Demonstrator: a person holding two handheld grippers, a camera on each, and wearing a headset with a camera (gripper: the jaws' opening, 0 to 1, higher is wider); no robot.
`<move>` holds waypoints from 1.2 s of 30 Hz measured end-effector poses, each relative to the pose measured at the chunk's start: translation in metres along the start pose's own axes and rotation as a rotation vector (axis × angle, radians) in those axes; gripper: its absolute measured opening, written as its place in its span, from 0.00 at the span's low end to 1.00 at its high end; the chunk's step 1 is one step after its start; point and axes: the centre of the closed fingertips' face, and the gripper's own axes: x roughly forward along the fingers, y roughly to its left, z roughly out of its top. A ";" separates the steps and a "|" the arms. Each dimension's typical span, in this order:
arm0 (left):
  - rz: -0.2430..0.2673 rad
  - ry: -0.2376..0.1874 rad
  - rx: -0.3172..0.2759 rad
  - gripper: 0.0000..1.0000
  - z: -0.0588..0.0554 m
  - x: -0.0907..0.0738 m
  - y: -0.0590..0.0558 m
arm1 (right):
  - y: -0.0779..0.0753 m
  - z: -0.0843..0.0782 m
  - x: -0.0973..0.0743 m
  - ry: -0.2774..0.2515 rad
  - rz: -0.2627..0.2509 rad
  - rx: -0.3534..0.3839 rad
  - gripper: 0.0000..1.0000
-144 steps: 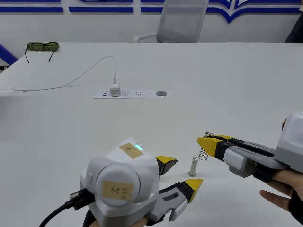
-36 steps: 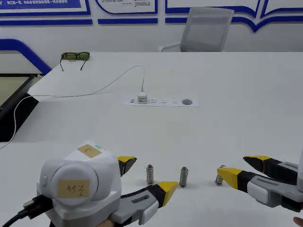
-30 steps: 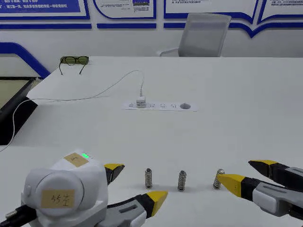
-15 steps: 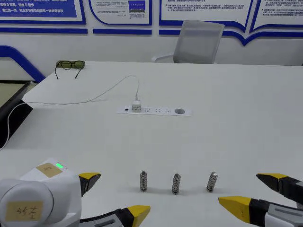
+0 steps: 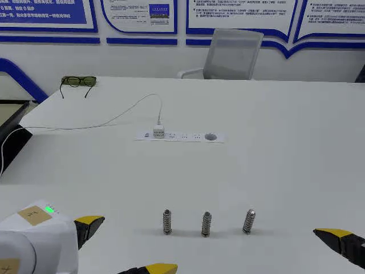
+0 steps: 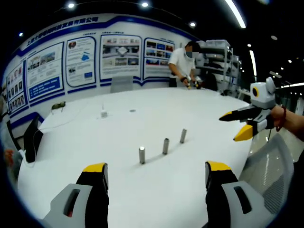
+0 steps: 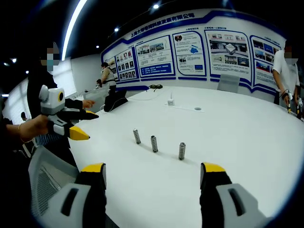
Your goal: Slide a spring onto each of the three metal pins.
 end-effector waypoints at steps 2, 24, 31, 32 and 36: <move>-0.001 -0.001 0.002 0.87 -0.001 0.000 -0.001 | 0.001 -0.002 -0.002 0.004 -0.001 -0.001 0.83; -0.012 0.023 0.003 0.95 -0.008 0.001 -0.005 | -0.001 -0.009 0.004 0.032 -0.009 -0.016 0.87; -0.025 0.027 -0.005 0.95 -0.012 0.003 -0.006 | -0.001 -0.008 0.005 0.037 0.001 -0.011 0.88; -0.023 0.027 -0.008 0.95 -0.012 0.003 -0.006 | -0.001 -0.008 0.005 0.035 0.001 -0.010 0.88; -0.022 0.029 -0.006 0.95 -0.012 0.002 -0.005 | -0.001 -0.008 0.004 0.034 0.002 -0.005 0.89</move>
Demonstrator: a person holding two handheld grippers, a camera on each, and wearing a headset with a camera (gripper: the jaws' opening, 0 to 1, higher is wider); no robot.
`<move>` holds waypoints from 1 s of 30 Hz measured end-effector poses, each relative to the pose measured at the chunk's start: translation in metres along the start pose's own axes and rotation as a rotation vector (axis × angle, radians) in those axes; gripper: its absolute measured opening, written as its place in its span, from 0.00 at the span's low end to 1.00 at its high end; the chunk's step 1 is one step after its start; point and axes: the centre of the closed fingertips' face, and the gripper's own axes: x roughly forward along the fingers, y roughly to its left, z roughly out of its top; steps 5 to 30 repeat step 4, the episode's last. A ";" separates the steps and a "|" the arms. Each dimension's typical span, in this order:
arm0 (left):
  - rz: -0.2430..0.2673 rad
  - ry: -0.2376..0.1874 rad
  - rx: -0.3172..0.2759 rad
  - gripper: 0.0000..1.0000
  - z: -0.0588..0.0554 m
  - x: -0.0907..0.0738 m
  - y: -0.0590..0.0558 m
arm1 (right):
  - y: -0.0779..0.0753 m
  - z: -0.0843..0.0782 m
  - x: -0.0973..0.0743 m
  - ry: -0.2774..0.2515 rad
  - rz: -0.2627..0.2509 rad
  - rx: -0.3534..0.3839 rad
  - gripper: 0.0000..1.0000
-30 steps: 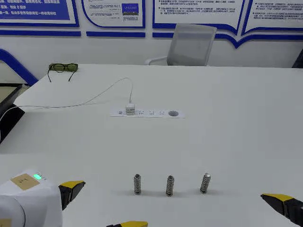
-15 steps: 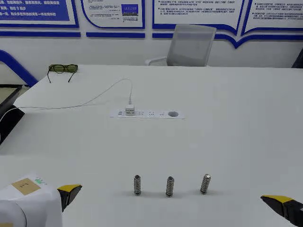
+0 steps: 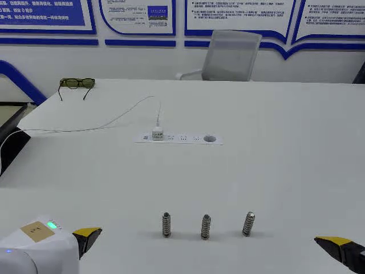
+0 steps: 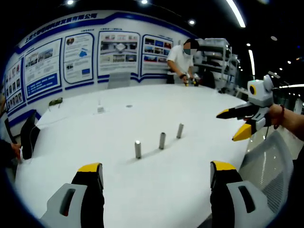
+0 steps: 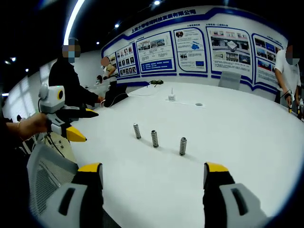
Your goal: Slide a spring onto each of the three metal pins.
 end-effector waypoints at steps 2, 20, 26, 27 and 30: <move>0.003 -0.001 -0.003 0.95 0.000 0.000 0.001 | 0.000 -0.001 0.000 0.003 0.000 0.004 0.89; 0.004 -0.004 -0.002 0.95 0.001 0.000 0.001 | -0.001 -0.002 -0.001 0.004 -0.006 0.011 0.89; 0.004 -0.004 -0.002 0.95 0.001 0.000 0.001 | -0.001 -0.002 -0.001 0.004 -0.006 0.011 0.89; 0.004 -0.004 -0.002 0.95 0.001 0.000 0.001 | -0.001 -0.002 -0.001 0.004 -0.006 0.011 0.89; 0.004 -0.004 -0.002 0.95 0.001 0.000 0.001 | -0.001 -0.002 -0.001 0.004 -0.006 0.011 0.89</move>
